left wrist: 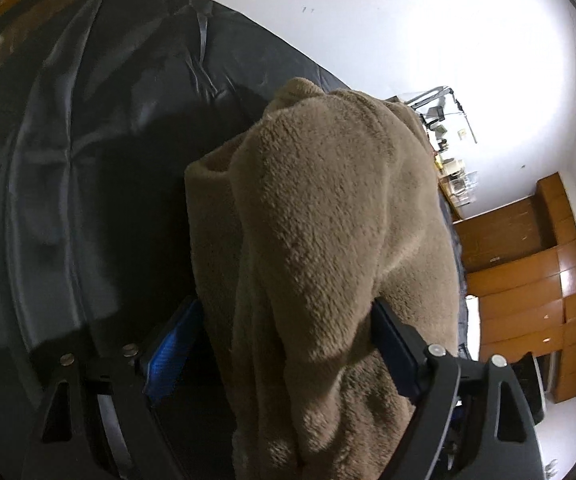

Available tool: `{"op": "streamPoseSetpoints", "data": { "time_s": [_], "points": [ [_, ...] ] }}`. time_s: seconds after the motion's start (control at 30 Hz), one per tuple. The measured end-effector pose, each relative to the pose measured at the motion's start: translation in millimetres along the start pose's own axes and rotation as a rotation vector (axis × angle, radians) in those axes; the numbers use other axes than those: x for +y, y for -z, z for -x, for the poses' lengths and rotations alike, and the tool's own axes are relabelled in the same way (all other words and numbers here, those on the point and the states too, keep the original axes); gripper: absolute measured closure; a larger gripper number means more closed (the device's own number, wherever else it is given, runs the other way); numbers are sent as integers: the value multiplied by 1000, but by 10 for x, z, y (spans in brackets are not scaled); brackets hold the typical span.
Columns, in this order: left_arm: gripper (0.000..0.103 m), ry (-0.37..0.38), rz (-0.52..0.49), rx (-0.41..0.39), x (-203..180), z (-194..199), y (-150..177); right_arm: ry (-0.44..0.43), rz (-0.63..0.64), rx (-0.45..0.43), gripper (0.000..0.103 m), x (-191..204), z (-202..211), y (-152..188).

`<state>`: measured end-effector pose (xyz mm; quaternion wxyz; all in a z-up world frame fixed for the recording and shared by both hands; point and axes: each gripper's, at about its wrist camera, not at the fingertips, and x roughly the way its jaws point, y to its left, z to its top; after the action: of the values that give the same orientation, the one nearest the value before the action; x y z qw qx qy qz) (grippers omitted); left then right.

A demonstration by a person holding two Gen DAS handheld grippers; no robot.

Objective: Fold clothes

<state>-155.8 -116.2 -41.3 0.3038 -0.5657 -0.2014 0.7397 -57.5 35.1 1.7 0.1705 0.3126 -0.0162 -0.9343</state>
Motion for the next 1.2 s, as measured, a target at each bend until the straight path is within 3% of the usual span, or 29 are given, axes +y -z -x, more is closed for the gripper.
{"op": "streamPoseSetpoints", "data": {
  "time_s": [0.17, 0.37, 0.5, 0.6, 1.0, 1.2],
  "points": [
    [10, 10, -60, 18, -57, -50, -36, 6, 3, 2, 1, 7, -1, -3],
    [10, 146, -64, 76, -98, -195, -68, 4, 0, 1, 1, -14, 21, -2],
    [10, 196, -103, 110, -189, -309, -71, 9, 2, 2, 1, -4, 12, -1],
    [4, 239, -104, 108, -209, -358, -83, 5, -4, 0, 1, -6, 12, 1],
    [2, 222, -203, 18, -450, -437, 28, -34, -42, -20, 1, -55, 37, 12],
    [2, 219, -226, 0, -519, -468, 32, -106, -191, -41, 1, -377, 244, -129]
  ]
}}
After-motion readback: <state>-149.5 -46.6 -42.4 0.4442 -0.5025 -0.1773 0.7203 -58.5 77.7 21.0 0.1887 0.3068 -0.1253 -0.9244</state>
